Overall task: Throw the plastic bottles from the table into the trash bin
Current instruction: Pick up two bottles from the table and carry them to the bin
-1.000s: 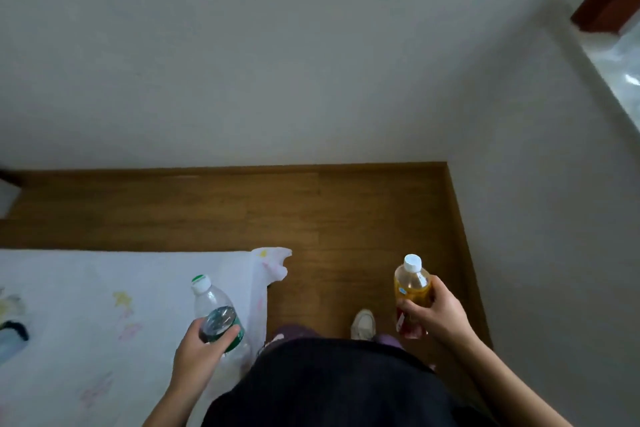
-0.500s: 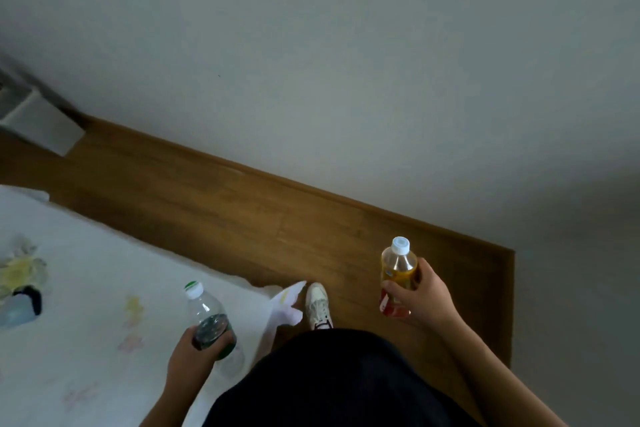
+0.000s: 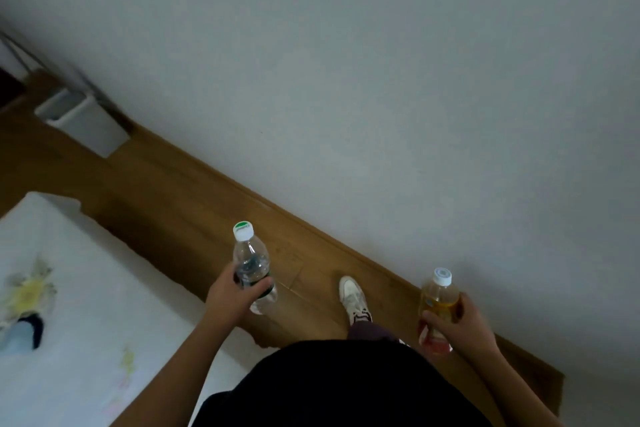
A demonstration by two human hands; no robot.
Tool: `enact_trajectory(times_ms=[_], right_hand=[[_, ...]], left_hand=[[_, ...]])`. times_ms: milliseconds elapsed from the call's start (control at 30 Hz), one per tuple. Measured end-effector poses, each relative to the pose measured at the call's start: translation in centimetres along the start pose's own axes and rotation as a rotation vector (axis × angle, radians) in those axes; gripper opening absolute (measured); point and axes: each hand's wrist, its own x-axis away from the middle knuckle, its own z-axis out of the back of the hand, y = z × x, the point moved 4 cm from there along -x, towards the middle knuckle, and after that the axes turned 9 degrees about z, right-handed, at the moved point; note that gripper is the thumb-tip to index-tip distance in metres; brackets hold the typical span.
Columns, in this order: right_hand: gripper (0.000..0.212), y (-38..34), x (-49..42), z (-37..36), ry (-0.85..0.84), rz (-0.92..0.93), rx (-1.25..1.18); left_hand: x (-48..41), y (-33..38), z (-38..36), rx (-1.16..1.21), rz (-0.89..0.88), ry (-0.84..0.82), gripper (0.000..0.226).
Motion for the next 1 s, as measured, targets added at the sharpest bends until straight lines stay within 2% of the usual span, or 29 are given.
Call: enact_trajectory(times_ms=[233,400,567,633,800,1000], right_hand=[[0.044,-13.5,-11.5,-0.7,-0.2,0.249,-0.013],[0.049,-25.4,-16.7,-5.5,-0.443,0.487,0.065],[0.059,-36.0,-19.1,-13.4,-0.64,0.634,0.118],[0.062,-39.8,-19.7,-17.0,-0.689,0.68,0.129],[0.069,-47.3,-21.1,-25.2,-0.756,0.719,0.193],[0.062,-53.6,-23.4,-30.4,-0.727,0.686,0.269]], left_hand=[[-0.2,-0.6,2.4,0.181,0.215,0.242,0.057],[3.5,-5.6,4.1,0.383,0.458,0.458,0.077],[5.7,-10.5,5.3,0.566,0.655,0.593,0.073],[5.7,-12.2,6.1,0.621,0.725,0.631,0.068],[2.5,-15.0,10.2,0.712,0.826,0.675,0.073],[-5.4,-13.8,20.1,0.732,0.777,0.622,0.079]])
